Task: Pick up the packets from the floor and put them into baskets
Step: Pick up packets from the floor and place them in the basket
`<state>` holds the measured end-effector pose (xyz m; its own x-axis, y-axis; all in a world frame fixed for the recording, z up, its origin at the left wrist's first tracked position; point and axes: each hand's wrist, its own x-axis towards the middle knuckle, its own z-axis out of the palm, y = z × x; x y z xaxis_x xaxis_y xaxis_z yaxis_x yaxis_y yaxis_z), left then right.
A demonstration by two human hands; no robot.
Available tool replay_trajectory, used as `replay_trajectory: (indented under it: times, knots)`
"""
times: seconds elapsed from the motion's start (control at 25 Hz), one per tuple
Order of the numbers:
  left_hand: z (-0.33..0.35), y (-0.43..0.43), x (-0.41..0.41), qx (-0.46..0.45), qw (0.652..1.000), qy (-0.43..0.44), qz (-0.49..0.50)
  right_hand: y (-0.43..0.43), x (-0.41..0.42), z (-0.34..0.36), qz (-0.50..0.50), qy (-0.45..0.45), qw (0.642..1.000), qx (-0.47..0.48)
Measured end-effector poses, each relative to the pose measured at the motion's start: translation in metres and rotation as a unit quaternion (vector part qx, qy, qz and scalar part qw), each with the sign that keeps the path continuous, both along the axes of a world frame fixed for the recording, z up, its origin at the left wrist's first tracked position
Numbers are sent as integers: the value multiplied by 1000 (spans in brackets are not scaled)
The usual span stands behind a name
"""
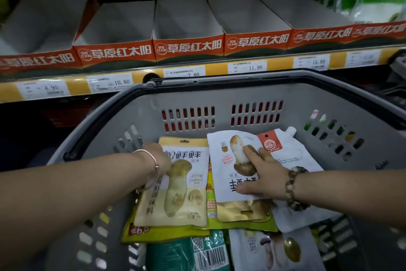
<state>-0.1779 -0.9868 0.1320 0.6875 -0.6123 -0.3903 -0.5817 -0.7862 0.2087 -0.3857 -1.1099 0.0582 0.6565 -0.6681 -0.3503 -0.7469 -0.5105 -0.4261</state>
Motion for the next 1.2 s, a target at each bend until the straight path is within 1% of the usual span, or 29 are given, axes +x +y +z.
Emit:
replay_trajectory:
  times: [0.04, 0.08, 0.12, 0.2, 0.24, 0.32, 0.48, 0.56, 0.64, 0.76, 0.88, 0.92, 1.04, 1.08, 1.12, 1.2]
  knots:
    - [-2, -1, -2, -46, 998, -5, -31, 1, 0, 1, 0, -8, 1000, -10]
    - [-8, 0, -5, -41, 995, 0, -93, 3, 0, 3, 2, -13, 1000, -20]
    - [-13, 3, -14, -29, 984, 10, -177, 5, 0, 5, 8, -14, 999, -30]
    - [-19, 6, -34, -5, 955, 22, -296, 9, 1, 5, 28, -12, 998, -47]
    - [-25, 5, -43, -1, 943, 22, -333, 11, 4, 5, 41, -8, 998, -49]
    - [-37, -1, -55, 33, 927, 31, -371, 8, 8, 4, 60, 0, 997, -45]
    - [-36, -26, -56, 112, 923, 23, -367, -13, 13, 2, 65, -11, 998, 12]
    - [-33, -36, -59, 156, 918, 14, -364, -17, 10, -4, 58, -38, 997, 38]
    - [-35, -40, -63, 176, 917, 1, -357, -16, 6, -10, 47, -75, 995, 46]
    - [-43, -38, -69, 159, 925, 4, -346, -12, 3, -14, 35, -99, 994, 40]
    - [-43, -34, -66, 139, 926, 21, -350, -11, 3, -11, 42, -88, 995, 30]
    - [-39, -34, -64, 136, 925, 25, -353, -13, 4, -7, 45, -72, 996, 27]
    - [-22, -38, -53, 124, 916, 18, -382, -20, 11, 14, 62, 24, 998, -10]
    - [-17, -38, -49, 111, 913, 15, -393, -22, 15, 23, 66, 44, 997, -16]
    - [-11, -37, -45, 93, 911, 12, -401, -22, 18, 33, 69, 43, 997, -18]
    - [1, -31, -38, 54, 912, 2, -406, -19, 24, 53, 70, 8, 997, -30]
